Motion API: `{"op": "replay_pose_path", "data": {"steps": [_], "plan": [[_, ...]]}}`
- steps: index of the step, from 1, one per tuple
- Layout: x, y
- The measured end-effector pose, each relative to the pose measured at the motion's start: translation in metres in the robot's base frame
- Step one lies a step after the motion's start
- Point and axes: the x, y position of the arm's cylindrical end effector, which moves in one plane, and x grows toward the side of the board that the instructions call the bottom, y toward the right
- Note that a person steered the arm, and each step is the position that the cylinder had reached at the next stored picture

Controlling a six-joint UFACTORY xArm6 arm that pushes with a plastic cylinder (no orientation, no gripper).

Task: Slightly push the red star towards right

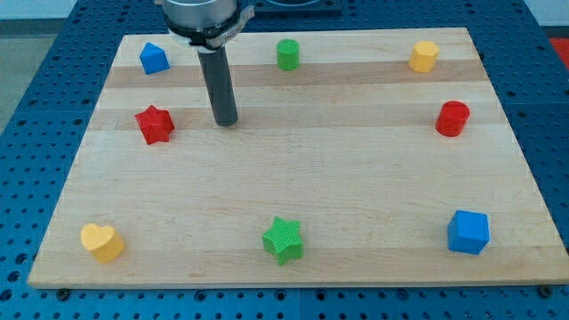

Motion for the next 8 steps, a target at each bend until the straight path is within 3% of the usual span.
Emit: {"op": "replay_pose_path", "data": {"steps": [1, 3, 5, 6, 8], "plan": [[-0.054, -0.002], [-0.147, -0.099], [-0.149, -0.17], [-0.131, -0.168], [0.016, -0.108]]}}
